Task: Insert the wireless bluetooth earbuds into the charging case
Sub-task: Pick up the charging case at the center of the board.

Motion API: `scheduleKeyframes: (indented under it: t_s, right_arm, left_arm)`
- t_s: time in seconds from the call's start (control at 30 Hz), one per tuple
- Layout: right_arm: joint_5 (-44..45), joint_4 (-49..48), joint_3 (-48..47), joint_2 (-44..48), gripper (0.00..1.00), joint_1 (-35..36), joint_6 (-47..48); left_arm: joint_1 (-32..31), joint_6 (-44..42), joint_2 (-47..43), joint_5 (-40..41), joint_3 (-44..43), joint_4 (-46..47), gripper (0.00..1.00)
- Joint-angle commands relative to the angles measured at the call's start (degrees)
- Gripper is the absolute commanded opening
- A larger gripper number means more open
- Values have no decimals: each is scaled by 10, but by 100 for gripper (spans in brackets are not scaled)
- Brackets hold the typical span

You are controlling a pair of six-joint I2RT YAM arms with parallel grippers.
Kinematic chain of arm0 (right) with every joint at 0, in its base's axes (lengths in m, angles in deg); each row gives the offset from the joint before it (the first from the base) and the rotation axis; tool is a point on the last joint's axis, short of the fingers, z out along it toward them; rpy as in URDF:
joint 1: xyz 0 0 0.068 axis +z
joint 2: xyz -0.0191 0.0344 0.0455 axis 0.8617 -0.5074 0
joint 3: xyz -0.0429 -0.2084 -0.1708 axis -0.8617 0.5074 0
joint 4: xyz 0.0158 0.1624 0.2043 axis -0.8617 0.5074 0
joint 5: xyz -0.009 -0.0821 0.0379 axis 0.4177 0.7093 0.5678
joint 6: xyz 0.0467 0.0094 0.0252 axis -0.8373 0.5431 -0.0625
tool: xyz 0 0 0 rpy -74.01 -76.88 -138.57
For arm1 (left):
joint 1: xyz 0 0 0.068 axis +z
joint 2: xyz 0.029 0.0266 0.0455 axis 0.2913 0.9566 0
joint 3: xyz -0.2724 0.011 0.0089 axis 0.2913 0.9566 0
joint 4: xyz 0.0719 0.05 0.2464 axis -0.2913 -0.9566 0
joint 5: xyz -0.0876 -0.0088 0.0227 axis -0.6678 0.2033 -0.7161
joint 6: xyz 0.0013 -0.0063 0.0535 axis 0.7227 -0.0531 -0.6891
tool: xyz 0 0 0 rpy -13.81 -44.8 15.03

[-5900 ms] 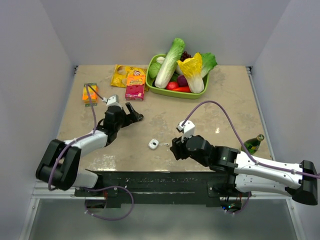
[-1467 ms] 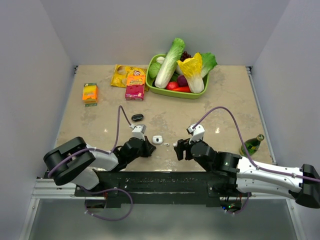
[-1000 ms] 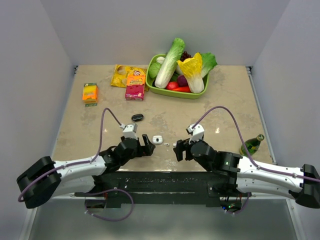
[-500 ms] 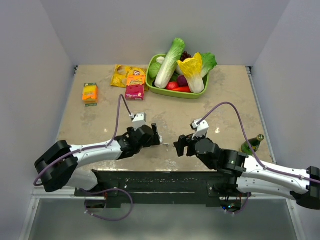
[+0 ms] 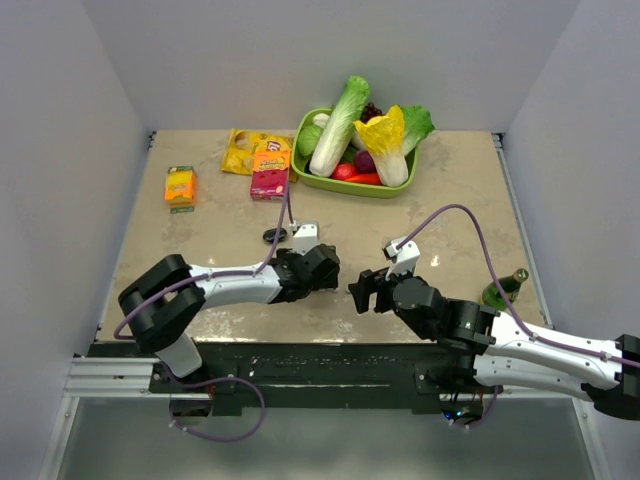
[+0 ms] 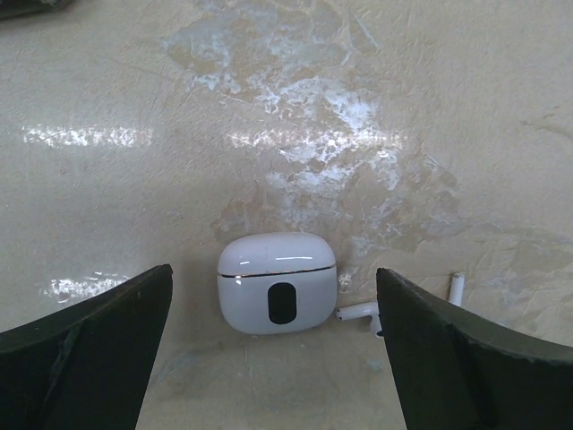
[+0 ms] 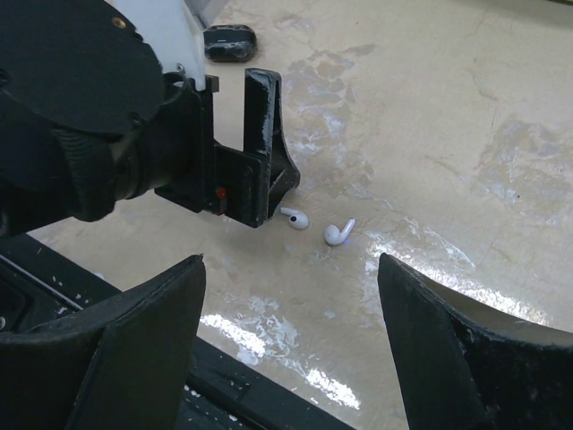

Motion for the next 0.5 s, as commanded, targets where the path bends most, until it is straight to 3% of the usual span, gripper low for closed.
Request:
scheduleKeyframes:
  t_s: [0.0, 0.47]
  right_arm:
    - [6, -15, -7, 5, 81, 0, 4]
    - [6, -13, 11, 22, 81, 0, -2]
  left_arm:
    - [-5, 0, 25, 29, -35, -45, 99]
    - [-12, 7, 62, 25, -41, -44, 85]
